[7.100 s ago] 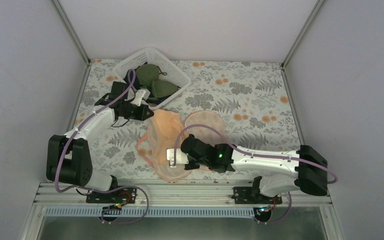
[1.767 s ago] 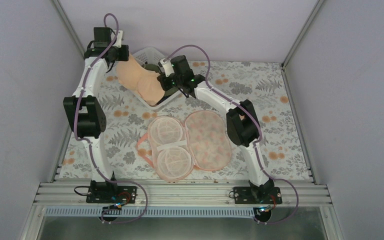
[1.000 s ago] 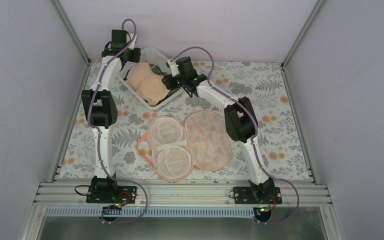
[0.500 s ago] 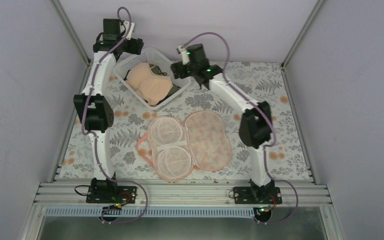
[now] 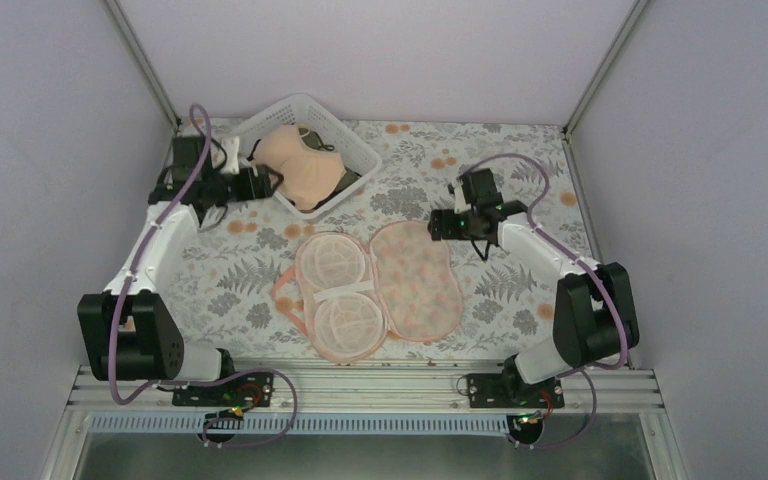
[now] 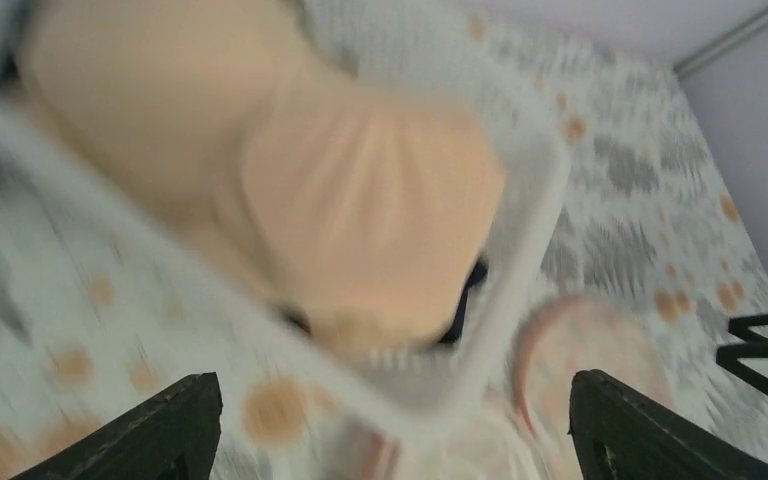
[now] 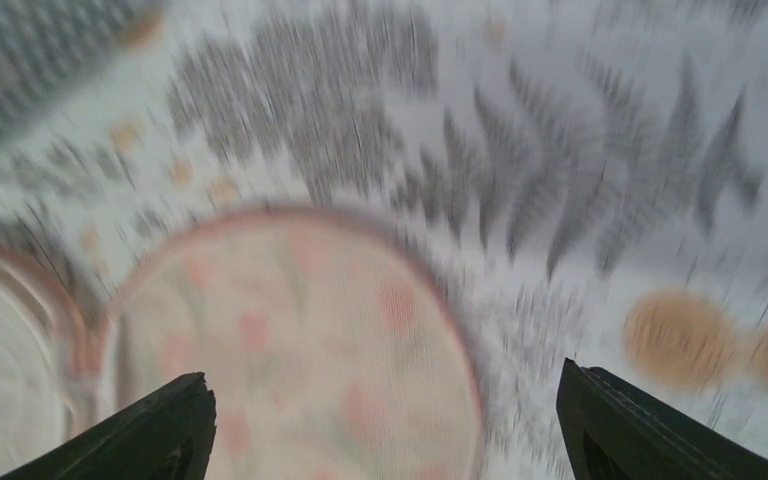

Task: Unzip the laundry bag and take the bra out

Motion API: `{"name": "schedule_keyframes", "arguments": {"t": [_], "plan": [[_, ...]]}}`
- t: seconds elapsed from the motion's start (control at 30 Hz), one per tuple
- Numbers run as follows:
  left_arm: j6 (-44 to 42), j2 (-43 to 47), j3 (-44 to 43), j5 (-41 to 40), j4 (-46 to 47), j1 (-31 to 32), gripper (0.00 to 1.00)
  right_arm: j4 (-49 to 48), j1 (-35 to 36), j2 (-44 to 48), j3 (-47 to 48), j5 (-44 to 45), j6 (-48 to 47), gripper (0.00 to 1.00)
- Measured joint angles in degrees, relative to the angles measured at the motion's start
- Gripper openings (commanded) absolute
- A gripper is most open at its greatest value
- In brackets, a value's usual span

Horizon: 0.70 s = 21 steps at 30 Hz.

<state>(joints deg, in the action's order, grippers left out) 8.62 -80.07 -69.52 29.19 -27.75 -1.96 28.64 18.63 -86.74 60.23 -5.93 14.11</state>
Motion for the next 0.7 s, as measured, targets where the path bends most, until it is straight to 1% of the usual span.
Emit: {"name": "schedule_keyframes", "arguments": {"t": [0.1,0.13,0.2,0.3,0.43,0.53,0.6,0.7], "plan": [[7.0,1.2,11.3,2.7,-0.6,0.2,0.84,0.8,-0.1,1.0,-5.6,-1.4,1.7,0.87],[7.7,1.3,12.3,2.9,-0.8,0.2,0.83,0.8,-0.1,1.5,-7.5,-1.9,2.2,0.86],[10.8,2.8,17.4,3.2,-0.2,0.2,0.82,0.6,-0.3,2.2,-10.6,-2.7,3.2,0.86],[14.4,7.9,25.5,4.3,1.1,0.3,0.81,0.3,-0.3,2.4,-13.6,-3.3,4.2,0.85],[19.2,18.1,40.0,6.8,4.7,1.9,0.77,-0.6,-0.3,2.3,-16.2,-3.9,5.0,0.75],[23.5,26.0,50.9,8.2,5.9,2.8,0.76,-1.6,-0.3,1.7,-16.3,-5.4,5.3,0.69],[25.7,29.4,54.9,8.7,6.4,3.5,0.75,-2.5,-0.3,1.0,-16.4,-6.3,5.3,0.62],[27.6,29.7,55.6,9.0,9.4,4.7,0.75,-3.7,-0.3,-0.5,-16.6,-7.8,5.3,0.58]]}}
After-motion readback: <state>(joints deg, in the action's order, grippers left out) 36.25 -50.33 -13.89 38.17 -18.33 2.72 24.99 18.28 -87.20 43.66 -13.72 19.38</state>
